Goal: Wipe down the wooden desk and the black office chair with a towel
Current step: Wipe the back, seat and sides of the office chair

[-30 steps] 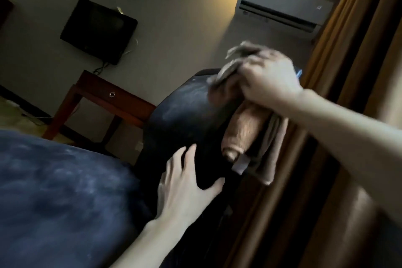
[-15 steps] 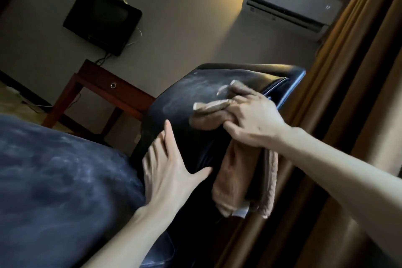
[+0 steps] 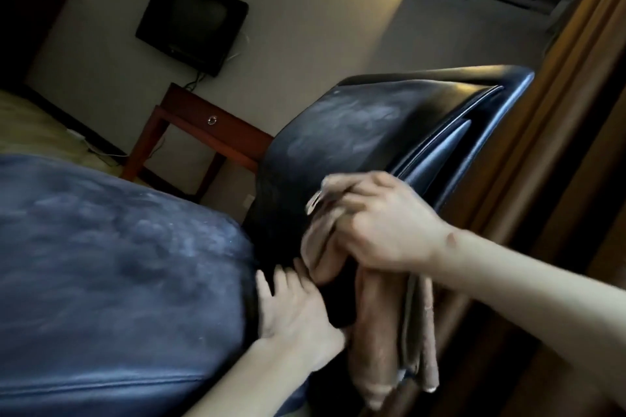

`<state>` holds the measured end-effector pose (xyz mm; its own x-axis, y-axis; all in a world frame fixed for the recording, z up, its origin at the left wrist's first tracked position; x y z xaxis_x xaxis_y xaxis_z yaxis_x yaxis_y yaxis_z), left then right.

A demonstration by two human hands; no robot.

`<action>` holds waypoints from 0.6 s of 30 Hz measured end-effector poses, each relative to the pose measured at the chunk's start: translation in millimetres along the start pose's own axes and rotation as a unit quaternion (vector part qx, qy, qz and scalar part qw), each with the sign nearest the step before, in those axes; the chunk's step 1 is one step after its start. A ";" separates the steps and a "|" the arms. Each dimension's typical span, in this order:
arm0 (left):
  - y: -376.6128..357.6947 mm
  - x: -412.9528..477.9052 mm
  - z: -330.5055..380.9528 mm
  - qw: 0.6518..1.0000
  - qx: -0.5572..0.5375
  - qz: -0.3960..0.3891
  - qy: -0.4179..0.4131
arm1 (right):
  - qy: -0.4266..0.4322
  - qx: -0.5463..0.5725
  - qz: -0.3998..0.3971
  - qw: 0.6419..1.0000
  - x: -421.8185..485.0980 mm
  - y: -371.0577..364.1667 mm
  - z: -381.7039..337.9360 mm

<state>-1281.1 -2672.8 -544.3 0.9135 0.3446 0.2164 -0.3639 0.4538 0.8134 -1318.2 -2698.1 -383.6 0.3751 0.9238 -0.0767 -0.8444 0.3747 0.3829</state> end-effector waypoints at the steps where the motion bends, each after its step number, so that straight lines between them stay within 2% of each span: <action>1: 1.8 1.2 0.6 1.000 -0.001 -0.008 0.001 | -0.043 -0.006 0.000 0.999 0.0 7.3 25.0; 4: 15.9 10.4 -5.6 0.998 -0.046 -0.049 0.018 | -0.195 -0.030 -0.002 0.980 -9.1 31.5 96.8; 6: 18.9 19.2 -23.8 0.995 -0.004 -0.097 0.028 | -0.197 -0.013 -0.023 0.980 -8.1 24.5 95.3; 8: 11.1 25.3 -50.7 0.983 0.097 -0.150 0.043 | -0.163 -0.028 -0.037 0.986 -7.0 9.2 69.8; 10: -1.1 23.8 -71.0 0.966 0.170 -0.187 0.046 | -0.139 -0.011 -0.005 0.990 -5.9 2.8 46.0; 13: -9.0 19.1 -76.7 0.957 0.213 -0.194 0.034 | -0.080 -0.016 0.041 0.996 2.8 -2.5 14.4; 15: -7.9 16.9 -75.4 0.955 0.229 -0.185 0.034 | -0.023 -0.021 0.007 0.999 8.7 -16.9 -27.0; 16: -7.6 16.0 -75.0 0.955 0.236 -0.179 0.035 | 0.002 0.016 0.003 1.000 9.3 -28.5 -48.9; 17: -7.7 14.4 -74.3 0.954 0.245 -0.169 0.032 | 0.034 0.111 -0.016 0.993 7.7 -46.9 -71.5; 18: -8.0 13.4 -73.2 0.954 0.254 -0.154 0.028 | 0.106 0.162 -0.081 0.978 7.5 -65.9 -102.4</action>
<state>-1279.3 -2611.7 -587.5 0.9465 0.3088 -0.0938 0.0693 0.0895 0.9936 -1298.9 -2707.8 -503.6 0.3769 0.8630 -0.3365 -0.6028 0.5044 0.6183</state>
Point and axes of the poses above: each hand's wrist, its own x-axis towards the middle knuckle, its own y-axis out of the back of the hand, z = x × y, the point moved 8 cm from there along x, towards the middle knuckle, and after that the axes turned 13 degrees about y, right-handed, at the moved point
